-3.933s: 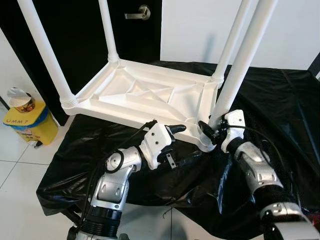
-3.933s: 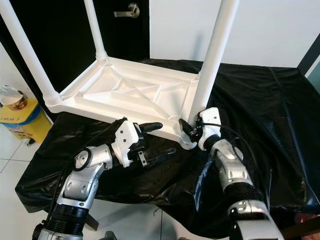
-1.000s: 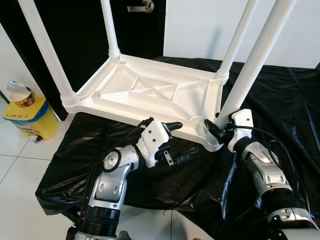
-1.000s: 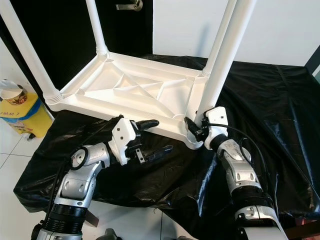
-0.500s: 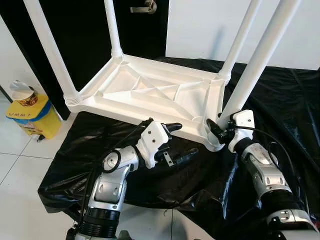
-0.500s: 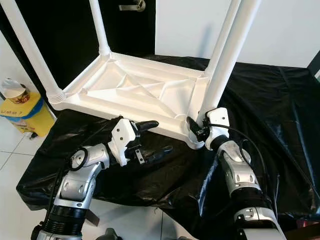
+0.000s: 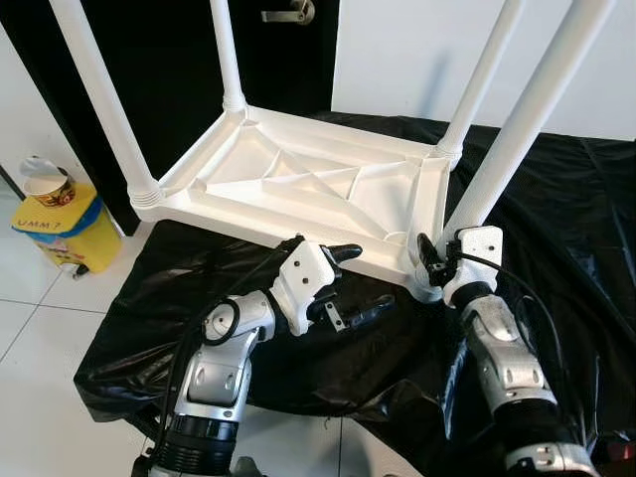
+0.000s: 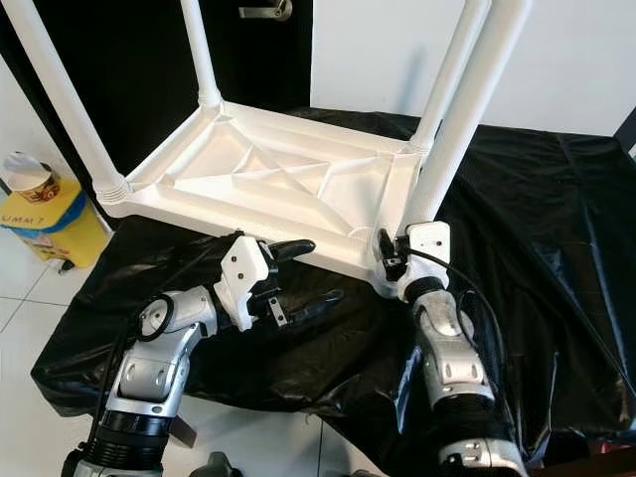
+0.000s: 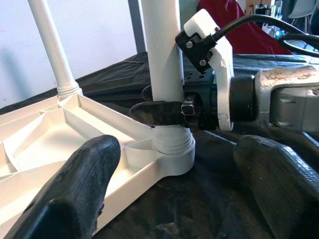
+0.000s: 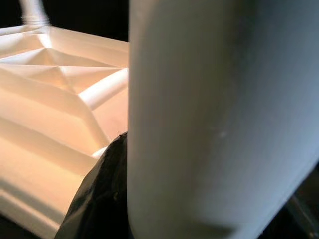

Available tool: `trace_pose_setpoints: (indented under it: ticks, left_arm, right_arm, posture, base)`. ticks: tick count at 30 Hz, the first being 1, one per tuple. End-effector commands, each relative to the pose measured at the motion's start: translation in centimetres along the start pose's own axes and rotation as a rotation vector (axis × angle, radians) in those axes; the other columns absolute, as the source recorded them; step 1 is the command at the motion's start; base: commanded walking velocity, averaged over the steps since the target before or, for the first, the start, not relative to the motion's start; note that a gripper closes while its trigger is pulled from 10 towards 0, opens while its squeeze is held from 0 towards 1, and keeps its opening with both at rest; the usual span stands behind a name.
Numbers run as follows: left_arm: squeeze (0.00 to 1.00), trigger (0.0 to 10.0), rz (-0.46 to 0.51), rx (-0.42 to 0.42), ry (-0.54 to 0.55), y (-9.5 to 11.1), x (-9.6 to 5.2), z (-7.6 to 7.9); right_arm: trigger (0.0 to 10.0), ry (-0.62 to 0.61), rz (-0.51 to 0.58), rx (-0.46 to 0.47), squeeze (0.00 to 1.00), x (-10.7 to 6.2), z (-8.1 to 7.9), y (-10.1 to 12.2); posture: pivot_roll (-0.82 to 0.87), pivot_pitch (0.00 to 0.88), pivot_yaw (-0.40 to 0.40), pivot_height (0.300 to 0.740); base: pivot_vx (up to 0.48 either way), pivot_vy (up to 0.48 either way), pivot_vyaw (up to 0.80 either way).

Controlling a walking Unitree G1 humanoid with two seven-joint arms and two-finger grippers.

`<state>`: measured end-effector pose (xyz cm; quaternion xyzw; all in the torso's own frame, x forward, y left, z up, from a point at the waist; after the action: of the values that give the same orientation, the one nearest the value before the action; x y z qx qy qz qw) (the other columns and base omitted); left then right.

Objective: Building children table

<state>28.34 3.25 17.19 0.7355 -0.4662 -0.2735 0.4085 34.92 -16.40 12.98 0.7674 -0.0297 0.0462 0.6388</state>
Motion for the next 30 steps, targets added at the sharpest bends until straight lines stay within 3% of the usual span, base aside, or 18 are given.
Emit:
trace_pose_setpoints:
  ticks: [1, 11, 30]
  left_arm:
    - [0.0, 10.0, -0.059, 0.0, 0.193, -0.5, -0.3, -1.5]
    - [0.0, 10.0, -0.062, -0.002, 0.203, -0.5, -0.3, -1.5]
    - [0.0, 10.0, -0.065, 0.0, 0.217, -0.5, -0.4, -1.7]
  right_arm:
    - [10.0, -0.115, -0.09, -0.022, 0.0, -1.3, 1.1, -2.4]
    - [10.0, -0.285, -0.058, 0.003, 0.0, -1.9, 1.2, -2.1]
    - [10.0, -0.296, -0.052, -0.015, 0.0, -2.0, 0.8, -1.4]
  posture:
    - [0.1, 0.054, -0.089, 0.74]
    - [0.1, 0.053, -0.099, 0.74]
    - [0.11, 0.051, -0.112, 0.74]
  base:
    - [0.0, 0.0, 0.0]
    - [0.0, 0.0, 0.0]
    - [0.0, 0.0, 0.0]
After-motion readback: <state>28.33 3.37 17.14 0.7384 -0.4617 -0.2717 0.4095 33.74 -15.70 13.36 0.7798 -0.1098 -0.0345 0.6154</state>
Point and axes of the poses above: a point about 5 cm out from each wrist's last joint towards the gripper, its own x axis pointing out of the wrist towards the gripper, its own y axis along the axis of the wrist's last joint, z = x × y, the point moved 4 cm from there along x, pointing out of the wrist towards the gripper, and after that the axes turned 13 degrees about x, right-handed, at the moved point
